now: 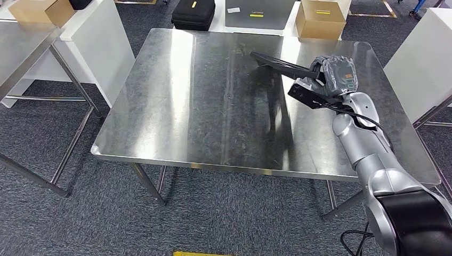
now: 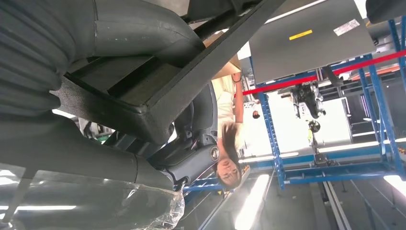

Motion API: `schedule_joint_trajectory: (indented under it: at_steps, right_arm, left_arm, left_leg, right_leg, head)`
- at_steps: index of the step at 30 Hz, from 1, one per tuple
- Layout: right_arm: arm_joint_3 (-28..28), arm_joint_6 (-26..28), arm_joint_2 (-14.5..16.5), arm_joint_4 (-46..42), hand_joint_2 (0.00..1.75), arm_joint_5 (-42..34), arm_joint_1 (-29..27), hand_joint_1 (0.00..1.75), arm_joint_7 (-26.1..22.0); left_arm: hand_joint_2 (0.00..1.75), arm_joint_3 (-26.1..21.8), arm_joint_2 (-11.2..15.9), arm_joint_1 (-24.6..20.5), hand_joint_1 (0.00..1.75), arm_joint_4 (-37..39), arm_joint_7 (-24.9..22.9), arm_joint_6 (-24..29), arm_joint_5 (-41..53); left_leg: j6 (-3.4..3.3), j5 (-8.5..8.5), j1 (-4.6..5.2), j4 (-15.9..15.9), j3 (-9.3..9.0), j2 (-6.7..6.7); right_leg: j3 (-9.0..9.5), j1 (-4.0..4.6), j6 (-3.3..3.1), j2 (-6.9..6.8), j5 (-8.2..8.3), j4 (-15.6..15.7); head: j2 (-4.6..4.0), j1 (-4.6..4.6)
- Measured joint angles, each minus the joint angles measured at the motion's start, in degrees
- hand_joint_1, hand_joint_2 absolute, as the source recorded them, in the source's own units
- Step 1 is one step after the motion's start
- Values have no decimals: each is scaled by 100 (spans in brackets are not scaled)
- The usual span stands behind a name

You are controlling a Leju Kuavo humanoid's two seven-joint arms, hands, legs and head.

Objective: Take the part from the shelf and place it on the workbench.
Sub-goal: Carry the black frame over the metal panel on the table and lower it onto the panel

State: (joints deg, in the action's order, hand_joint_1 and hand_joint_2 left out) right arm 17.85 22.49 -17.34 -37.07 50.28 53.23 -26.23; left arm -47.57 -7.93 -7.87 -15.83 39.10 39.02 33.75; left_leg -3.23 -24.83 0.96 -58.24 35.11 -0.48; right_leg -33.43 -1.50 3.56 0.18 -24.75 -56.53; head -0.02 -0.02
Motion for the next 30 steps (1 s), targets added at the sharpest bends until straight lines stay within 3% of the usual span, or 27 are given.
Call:
schedule_joint_trajectory:
  at_steps: [2,3,7,24,30]
  right_arm:
    - [52,20,18,37,175,-13,-1,0,-1]
    - [76,27,25,54,175,-24,-3,0,-1]
    - [155,40,47,99,175,-86,-37,0,16]
    - [280,17,2,101,175,-113,-175,0,96]
    - [299,-440,-121,95,175,-306,-169,0,135]
  left_arm:
    - [175,115,3,6,0,-3,0,-43,-102]
    - [175,172,4,10,0,-5,0,-68,-156]
    - [0,393,14,37,0,-16,0,-109,-375]
    - [0,662,77,80,0,19,0,-132,-570]
    - [0,703,86,104,0,20,0,-134,-660]
  left_leg:
    - [0,0,0,0,0,1]
    - [0,0,0,0,0,1]
    - [0,0,0,0,0,0]
    - [0,0,0,0,1,0]
    - [0,0,1,0,2,0]
  right_leg:
    - [0,0,0,0,0,0]
    - [0,0,0,0,0,0]
    - [-1,0,0,-1,0,0]
    - [-3,0,0,0,0,0]
    - [-2,0,0,0,0,0]
  head:
    - [-1,-1]
    - [-1,-1]
    - [0,0]
    - [0,0]
    - [0,0]
